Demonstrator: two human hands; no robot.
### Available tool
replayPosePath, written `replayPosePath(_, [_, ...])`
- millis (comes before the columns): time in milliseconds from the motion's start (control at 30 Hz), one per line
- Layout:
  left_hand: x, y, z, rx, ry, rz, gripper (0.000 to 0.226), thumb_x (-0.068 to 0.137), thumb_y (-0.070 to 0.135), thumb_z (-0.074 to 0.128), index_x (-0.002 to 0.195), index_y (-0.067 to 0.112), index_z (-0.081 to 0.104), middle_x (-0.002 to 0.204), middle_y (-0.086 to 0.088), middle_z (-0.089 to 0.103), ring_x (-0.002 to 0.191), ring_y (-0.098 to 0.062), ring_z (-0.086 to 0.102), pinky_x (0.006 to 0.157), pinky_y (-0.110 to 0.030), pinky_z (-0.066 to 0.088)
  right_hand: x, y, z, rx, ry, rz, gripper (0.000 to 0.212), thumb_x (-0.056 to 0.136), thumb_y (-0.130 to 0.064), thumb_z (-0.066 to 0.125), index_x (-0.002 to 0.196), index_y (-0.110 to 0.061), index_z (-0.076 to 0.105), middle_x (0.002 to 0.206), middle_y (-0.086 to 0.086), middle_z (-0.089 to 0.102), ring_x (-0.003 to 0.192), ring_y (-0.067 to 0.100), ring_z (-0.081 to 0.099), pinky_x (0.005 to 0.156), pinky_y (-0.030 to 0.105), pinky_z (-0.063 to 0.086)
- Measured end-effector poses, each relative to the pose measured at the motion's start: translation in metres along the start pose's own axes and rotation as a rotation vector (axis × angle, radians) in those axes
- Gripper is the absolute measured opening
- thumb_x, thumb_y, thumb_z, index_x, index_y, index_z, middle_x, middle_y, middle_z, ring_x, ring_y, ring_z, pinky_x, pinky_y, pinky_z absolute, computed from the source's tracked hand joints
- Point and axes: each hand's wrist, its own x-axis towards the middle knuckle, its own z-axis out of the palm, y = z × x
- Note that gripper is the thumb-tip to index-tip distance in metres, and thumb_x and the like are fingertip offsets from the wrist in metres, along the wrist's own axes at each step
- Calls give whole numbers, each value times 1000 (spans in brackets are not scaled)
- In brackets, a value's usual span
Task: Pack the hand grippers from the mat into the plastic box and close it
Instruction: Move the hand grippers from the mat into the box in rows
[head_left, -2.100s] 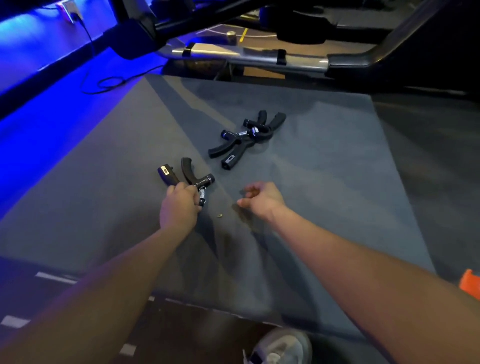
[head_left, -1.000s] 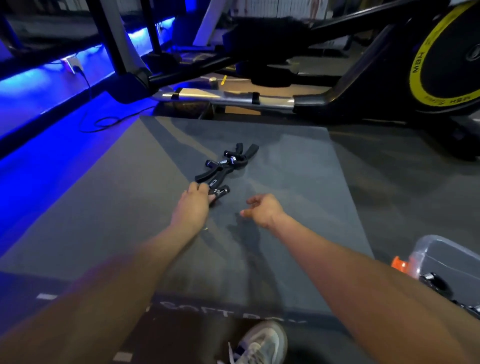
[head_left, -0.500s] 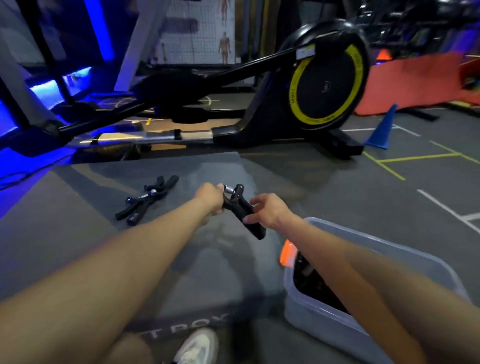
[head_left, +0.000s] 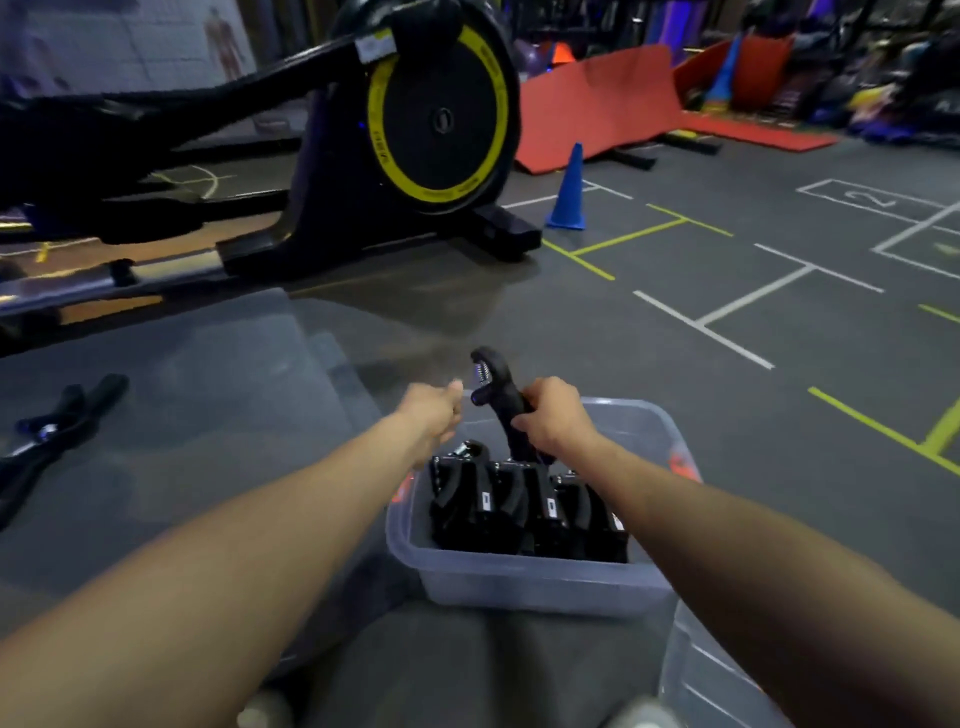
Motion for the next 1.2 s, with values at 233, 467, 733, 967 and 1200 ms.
replayPosePath(233, [8,-25,52,392,-124,42,38,96,17,48,132,6,46,131,-13,54,113,-25,53,103,-31,38,14,53,-13,505,-28,196,19,86,3,58,103,8,65,84,17,65,73,26,63,75,43,56])
replayPosePath(467, [14,-34,78,267,-271,11,28,96,7,45,122,1,56,90,-7,60,80,-19,55,65,-21,43,15,76,-20,738,-20,232,26,89,8,51,113,5,61,74,8,62,64,21,60,64,32,53])
replayPosePath(733, [23,-41,95,75,-256,-49,34,95,9,49,129,5,53,101,-7,57,82,-15,56,67,-17,42,18,90,-16,540,-27,191,54,78,6,67,129,-10,55,79,7,61,73,25,59,77,41,56])
replayPosePath(967, [28,-53,121,39,-308,-18,34,94,9,50,127,6,54,99,-6,59,70,-8,54,63,-13,44,20,112,-25,428,-14,248,62,75,11,68,129,-17,54,76,-2,58,65,15,60,63,23,56])
replayPosePath(1200, [46,-75,136,356,-322,70,39,93,15,53,132,9,50,129,-8,57,120,-24,54,106,-28,38,30,158,0,384,62,423,52,66,10,72,112,-12,64,94,10,71,87,30,70,83,46,57])
